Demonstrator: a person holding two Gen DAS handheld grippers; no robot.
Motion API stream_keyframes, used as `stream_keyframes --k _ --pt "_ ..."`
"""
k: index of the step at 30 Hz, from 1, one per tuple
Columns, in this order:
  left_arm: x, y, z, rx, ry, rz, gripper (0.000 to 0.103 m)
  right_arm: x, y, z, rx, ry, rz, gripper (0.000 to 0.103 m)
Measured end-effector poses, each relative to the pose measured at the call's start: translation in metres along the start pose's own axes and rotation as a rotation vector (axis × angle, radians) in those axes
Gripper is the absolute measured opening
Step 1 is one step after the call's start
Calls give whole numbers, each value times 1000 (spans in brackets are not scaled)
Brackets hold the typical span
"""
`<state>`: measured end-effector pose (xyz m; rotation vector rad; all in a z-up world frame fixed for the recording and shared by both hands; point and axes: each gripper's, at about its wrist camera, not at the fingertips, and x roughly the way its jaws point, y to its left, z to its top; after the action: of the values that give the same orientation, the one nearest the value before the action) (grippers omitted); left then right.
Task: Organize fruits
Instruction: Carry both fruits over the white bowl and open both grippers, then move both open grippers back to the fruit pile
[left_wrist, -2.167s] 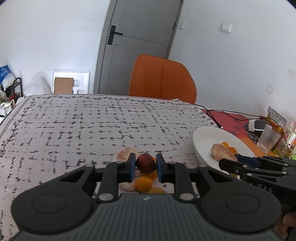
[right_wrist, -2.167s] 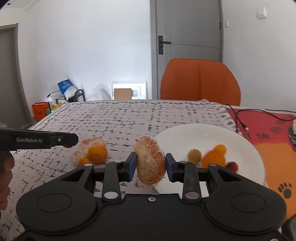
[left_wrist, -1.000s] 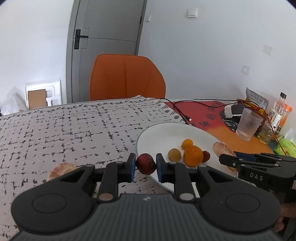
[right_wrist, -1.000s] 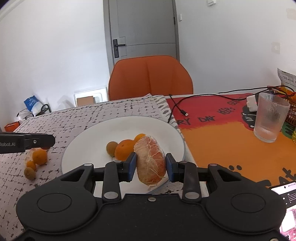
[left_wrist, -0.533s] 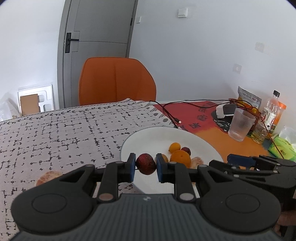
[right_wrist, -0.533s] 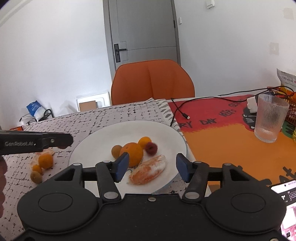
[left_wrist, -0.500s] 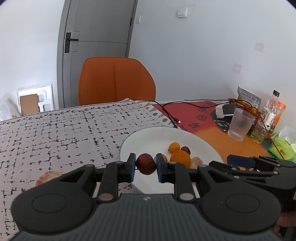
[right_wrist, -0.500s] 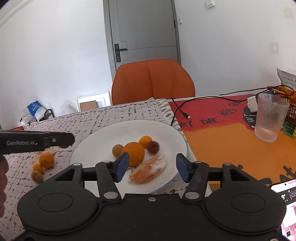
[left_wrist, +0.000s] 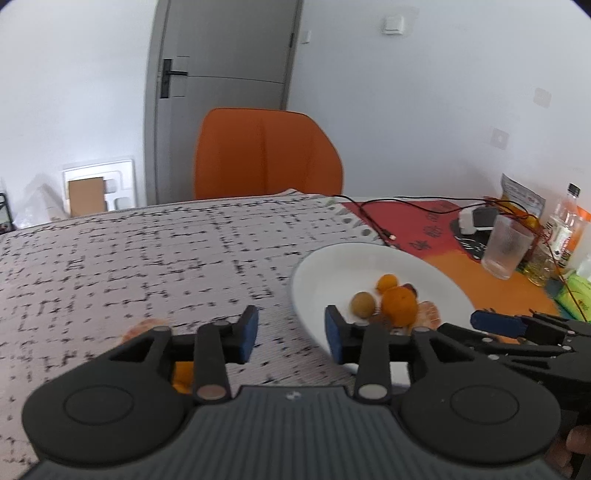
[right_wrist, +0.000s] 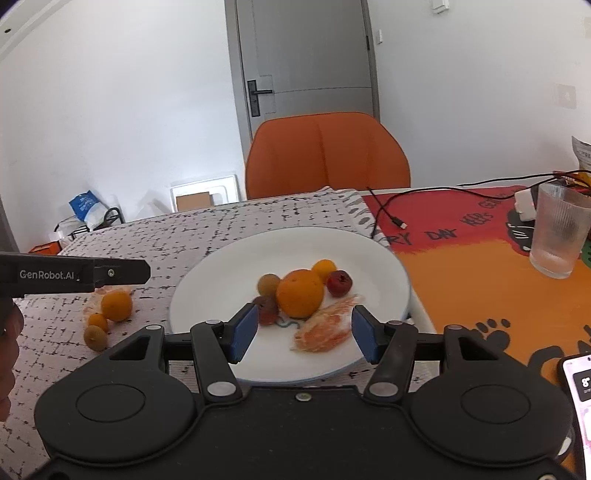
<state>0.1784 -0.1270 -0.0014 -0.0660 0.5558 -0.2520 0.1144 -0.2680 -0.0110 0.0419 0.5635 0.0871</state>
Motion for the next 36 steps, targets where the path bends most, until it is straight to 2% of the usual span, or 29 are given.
stream_keyframes --k 2,7,10,11,13,15,17,21,36 --pt "-6 6 -2 -10 -5 28 55 -1 3 0 1 -5 13 57" --pt "-21 18 -8 -18 -22 75 64 -1 11 0 -4 -4 43 59" --pt "-28 23 -12 -24 -27 107 81 -1 16 0 -8 -5 53 67" --pt "-30 25 -14 -27 -33 114 83 -1 18 0 -8 -6 56 70" --pt "-35 28 -17 -28 -40 121 84 -3 20 0 -6 -14 67 78" --pt "-38 33 -20 -33 -39 130 85 -5 23 -1 -2 -25 80 94" --pt "-40 37 -24 -50 -42 145 88 -6 26 -2 -3 -31 87 100" --pt "-45 49 -31 -70 -35 168 89 -7 35 -3 -26 -35 110 103" --pt "-66 84 -50 -114 -38 240 89 -3 75 -7 -86 -6 212 103"
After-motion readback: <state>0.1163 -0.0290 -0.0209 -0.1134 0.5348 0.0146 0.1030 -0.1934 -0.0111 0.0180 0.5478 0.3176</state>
